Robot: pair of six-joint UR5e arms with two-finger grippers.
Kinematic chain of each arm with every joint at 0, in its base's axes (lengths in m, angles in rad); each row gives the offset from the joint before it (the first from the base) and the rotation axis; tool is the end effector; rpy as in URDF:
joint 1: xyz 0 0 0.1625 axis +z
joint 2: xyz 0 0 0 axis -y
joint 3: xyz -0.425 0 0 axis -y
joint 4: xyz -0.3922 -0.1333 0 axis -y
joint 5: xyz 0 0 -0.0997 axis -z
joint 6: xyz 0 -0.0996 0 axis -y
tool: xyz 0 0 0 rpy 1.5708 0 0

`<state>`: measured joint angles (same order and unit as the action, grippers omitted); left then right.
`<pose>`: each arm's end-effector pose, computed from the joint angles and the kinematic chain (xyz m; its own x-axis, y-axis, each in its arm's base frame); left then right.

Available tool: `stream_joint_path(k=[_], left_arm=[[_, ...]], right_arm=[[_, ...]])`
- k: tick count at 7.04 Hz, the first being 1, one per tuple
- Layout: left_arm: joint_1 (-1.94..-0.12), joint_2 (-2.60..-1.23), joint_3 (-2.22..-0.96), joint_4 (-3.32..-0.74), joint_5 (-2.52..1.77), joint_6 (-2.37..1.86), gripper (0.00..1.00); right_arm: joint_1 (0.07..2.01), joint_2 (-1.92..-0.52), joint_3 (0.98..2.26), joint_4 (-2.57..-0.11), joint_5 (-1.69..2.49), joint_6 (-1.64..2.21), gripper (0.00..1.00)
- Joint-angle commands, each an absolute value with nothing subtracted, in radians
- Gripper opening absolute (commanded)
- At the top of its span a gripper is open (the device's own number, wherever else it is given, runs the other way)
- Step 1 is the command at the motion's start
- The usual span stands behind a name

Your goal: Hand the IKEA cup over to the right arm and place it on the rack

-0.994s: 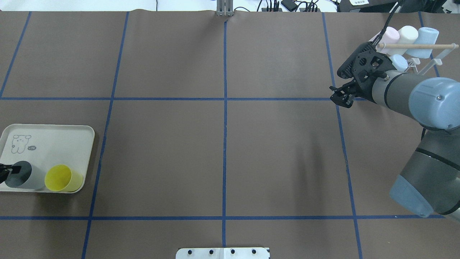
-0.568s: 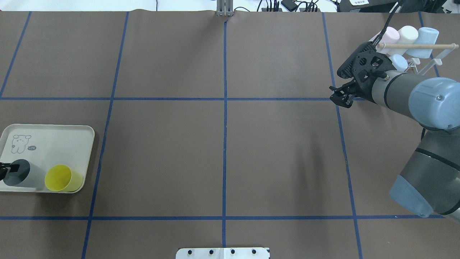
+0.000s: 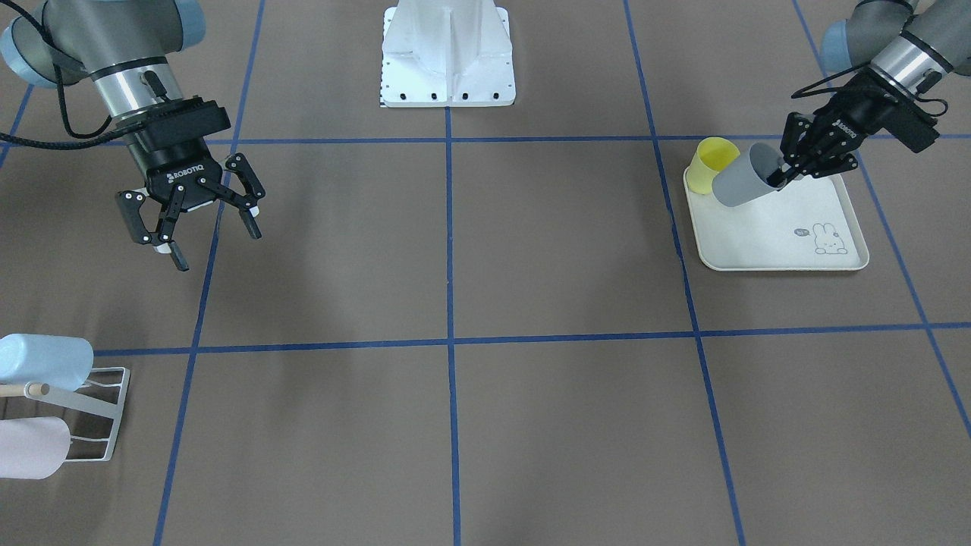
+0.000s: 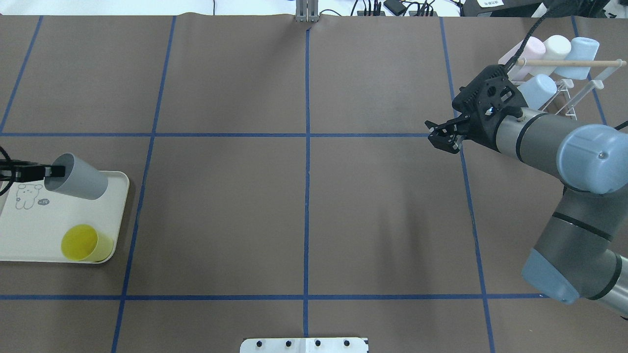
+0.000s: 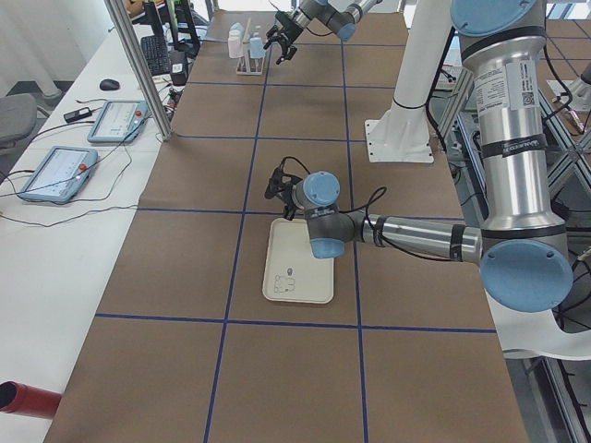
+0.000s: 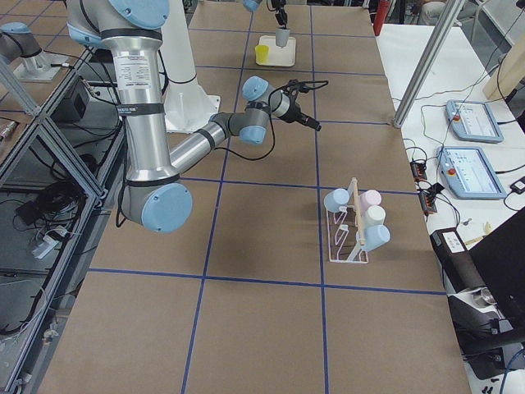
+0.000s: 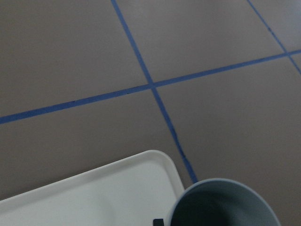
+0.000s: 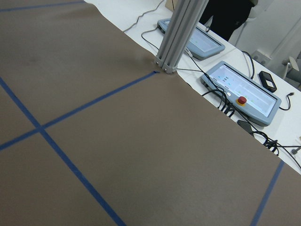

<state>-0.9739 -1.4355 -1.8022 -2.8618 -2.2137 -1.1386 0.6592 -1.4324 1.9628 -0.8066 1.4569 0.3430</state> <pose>0.1806 -0.3967 0.4625 0.2317 0.2555 -0.9386 0.2573 0.9145 0.3124 -0.3219 -0.4324 0.3161 0.7270 -0.6204 0.2944 -0.0307 0.3989 0.9165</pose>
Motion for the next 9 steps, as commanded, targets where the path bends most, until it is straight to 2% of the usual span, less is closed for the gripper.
stream_joint_path(k=[1,3,6,9], left_arm=[[-0.971,-1.581,-1.870,-2.859,-2.224,-1.558,0.00],[-0.953,-1.694,-1.882,-2.843,-2.226,-1.790,0.00],[-0.908,-1.863,-1.879,-2.691,-2.212,-2.275,0.00],[-0.833,-1.903,-1.878,-2.616,-2.158,-2.279,0.00]], right_arm=[[0.623,-1.383,1.935,-0.677,1.453,0.435,1.00],[0.539,-1.257,1.895,-0.676,1.393,0.457,1.00],[0.419,-1.163,1.894,-0.684,1.327,0.439,1.00],[0.377,-1.112,1.891,-0.690,1.331,0.240,1.00]])
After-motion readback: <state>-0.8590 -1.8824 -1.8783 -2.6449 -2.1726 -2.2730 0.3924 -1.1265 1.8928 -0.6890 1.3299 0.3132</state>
